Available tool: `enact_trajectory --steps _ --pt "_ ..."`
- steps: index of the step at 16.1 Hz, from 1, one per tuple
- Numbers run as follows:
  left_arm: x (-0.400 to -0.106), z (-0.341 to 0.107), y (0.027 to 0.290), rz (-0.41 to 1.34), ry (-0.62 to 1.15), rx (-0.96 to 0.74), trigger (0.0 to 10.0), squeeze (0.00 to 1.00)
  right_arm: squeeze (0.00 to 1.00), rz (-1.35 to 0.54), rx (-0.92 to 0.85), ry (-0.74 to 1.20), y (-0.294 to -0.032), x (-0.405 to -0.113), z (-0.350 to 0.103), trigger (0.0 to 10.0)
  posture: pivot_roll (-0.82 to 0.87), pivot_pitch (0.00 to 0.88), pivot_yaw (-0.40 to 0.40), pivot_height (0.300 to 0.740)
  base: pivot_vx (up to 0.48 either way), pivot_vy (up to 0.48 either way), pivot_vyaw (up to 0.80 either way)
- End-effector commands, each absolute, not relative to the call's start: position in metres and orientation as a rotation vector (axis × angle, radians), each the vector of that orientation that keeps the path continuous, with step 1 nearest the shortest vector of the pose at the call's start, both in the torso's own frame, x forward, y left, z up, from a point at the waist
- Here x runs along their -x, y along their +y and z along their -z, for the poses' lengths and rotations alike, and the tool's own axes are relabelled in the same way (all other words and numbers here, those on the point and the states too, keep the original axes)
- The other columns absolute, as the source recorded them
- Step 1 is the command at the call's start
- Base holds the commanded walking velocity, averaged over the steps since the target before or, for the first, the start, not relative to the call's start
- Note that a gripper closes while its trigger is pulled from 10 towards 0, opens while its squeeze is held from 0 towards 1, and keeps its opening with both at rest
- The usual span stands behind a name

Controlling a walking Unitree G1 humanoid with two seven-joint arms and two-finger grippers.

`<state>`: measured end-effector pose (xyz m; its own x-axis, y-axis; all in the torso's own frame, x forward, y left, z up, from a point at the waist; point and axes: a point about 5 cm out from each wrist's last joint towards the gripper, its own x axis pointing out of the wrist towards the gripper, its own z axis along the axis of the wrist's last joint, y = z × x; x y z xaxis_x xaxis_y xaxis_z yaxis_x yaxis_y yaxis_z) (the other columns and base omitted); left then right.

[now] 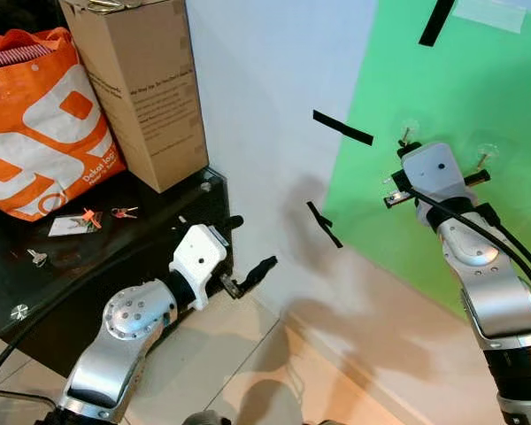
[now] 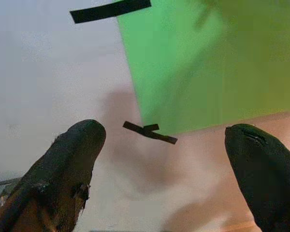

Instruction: Hang keys on a hook

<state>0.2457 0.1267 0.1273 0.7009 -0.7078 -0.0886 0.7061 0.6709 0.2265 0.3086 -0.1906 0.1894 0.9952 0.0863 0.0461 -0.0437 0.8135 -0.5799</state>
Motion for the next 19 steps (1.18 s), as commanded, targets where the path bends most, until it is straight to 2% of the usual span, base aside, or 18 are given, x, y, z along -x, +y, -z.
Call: enact_trajectory --steps 1,3,7,9,13,19 --pt "-0.242 -0.131 0.121 0.808 -0.025 -0.266 10.0 0.00 0.00 -0.060 0.631 -0.035 -0.196 -0.308 -0.185 10.0 -0.01 0.000 -0.031 0.740 0.000 0.000 0.00" --pt "-0.240 -0.136 0.117 0.813 -0.040 -0.267 10.0 0.00 0.00 -0.042 0.622 -0.036 -0.198 -0.306 -0.185 10.0 -0.01 0.000 -0.031 0.740 0.000 0.000 0.00" --pt "-0.238 -0.147 0.117 0.820 -0.060 -0.270 10.0 0.00 0.00 -0.037 0.463 -0.095 -0.198 -0.308 -0.194 10.0 -0.01 0.000 -0.029 0.740 0.000 0.000 0.00" --pt "-0.239 -0.150 0.117 0.818 -0.063 -0.271 10.0 0.00 0.00 -0.139 0.390 -0.127 -0.184 -0.312 -0.198 10.0 -0.01 0.000 -0.031 0.740 0.000 0.000 0.00" --pt "-0.239 -0.157 0.115 0.809 -0.063 -0.272 10.0 0.00 0.00 -0.105 0.463 -0.133 -0.181 -0.322 -0.201 10.0 -0.01 0.000 -0.041 0.740 0.000 0.000 0.00" --pt "-0.246 -0.153 0.112 0.796 -0.046 -0.268 10.0 0.00 0.00 -0.053 0.567 -0.105 -0.193 -0.326 -0.200 10.0 -0.01 0.000 -0.047 0.740 0.000 0.000 0.00"
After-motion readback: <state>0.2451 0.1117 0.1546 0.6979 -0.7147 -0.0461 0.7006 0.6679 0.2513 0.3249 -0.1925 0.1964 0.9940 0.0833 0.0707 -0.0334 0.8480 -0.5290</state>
